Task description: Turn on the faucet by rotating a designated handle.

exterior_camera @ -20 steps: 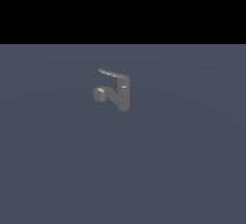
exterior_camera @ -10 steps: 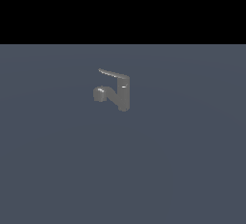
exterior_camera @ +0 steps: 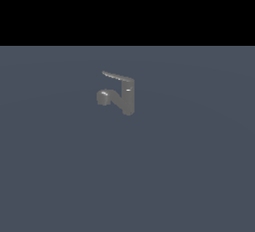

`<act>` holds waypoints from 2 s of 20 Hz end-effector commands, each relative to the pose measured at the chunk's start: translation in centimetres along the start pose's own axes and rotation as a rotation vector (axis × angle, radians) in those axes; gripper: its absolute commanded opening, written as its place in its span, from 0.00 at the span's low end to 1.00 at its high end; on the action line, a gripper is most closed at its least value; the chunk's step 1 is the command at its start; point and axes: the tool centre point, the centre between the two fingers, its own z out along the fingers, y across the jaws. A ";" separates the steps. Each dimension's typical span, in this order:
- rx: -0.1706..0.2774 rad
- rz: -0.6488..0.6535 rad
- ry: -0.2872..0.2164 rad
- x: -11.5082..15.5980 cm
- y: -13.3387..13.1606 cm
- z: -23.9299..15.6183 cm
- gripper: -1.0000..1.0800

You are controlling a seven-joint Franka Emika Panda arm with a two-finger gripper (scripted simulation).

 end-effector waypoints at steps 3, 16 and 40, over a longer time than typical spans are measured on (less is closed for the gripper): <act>-0.009 0.066 0.000 1.7 -0.2 0.0 0.00; -0.043 0.359 0.005 9.7 -1.1 1.2 0.00; -0.079 0.916 0.030 25.0 -3.5 9.4 0.00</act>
